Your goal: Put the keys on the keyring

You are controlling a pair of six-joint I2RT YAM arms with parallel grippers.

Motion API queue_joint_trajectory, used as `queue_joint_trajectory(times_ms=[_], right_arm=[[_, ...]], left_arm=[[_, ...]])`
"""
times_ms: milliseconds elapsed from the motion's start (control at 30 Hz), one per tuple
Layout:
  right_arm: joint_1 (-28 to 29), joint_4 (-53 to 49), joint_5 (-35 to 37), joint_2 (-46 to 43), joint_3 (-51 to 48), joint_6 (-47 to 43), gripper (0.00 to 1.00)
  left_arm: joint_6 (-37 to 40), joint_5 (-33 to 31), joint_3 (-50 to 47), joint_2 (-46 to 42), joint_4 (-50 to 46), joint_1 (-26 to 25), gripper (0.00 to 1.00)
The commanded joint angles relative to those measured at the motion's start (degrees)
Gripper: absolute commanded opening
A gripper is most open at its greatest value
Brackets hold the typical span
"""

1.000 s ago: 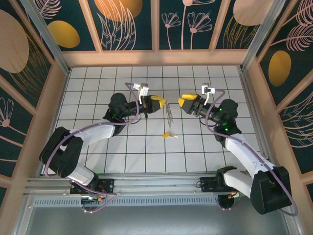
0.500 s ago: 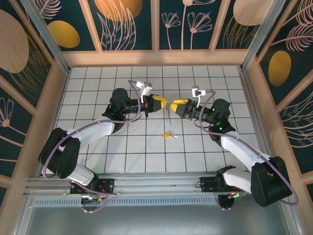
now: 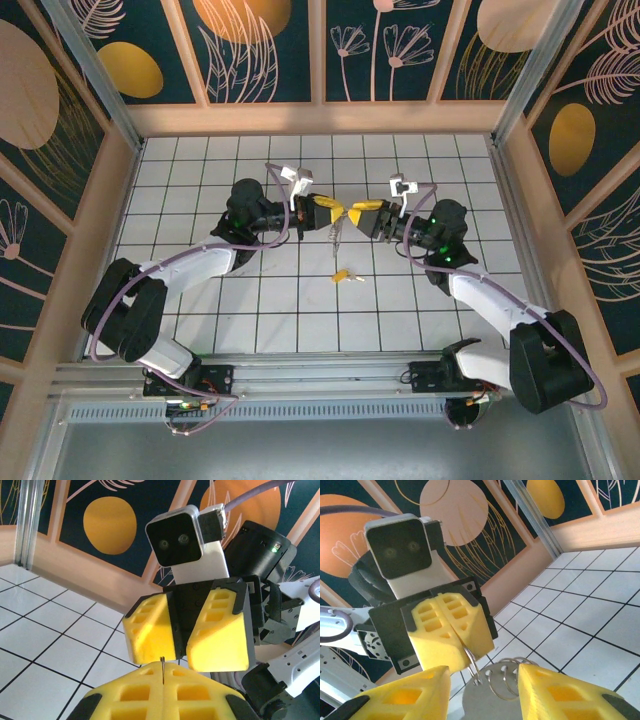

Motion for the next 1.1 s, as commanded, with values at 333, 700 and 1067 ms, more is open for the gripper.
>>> queue_joint_trajectory(times_ms=[333, 700, 1067], right_arm=[[1.87, 3.63, -1.78, 2.39, 3.13, -0.93, 0.14], [2.35, 3.63, -2.03, 2.74, 2.69, -1.46, 0.0], [1.67, 9.44, 6.21, 0.89, 0.12, 1.74, 0.0]], left_arm=[[-0.96, 2.08, 1.93, 0.66, 2.71, -0.12, 0.0], [-2.09, 2.45, 1.82, 0.66, 4.06, -0.16, 0.0], [-14.6, -14.72, -2.91, -3.3, 11.38, -0.17, 0.55]])
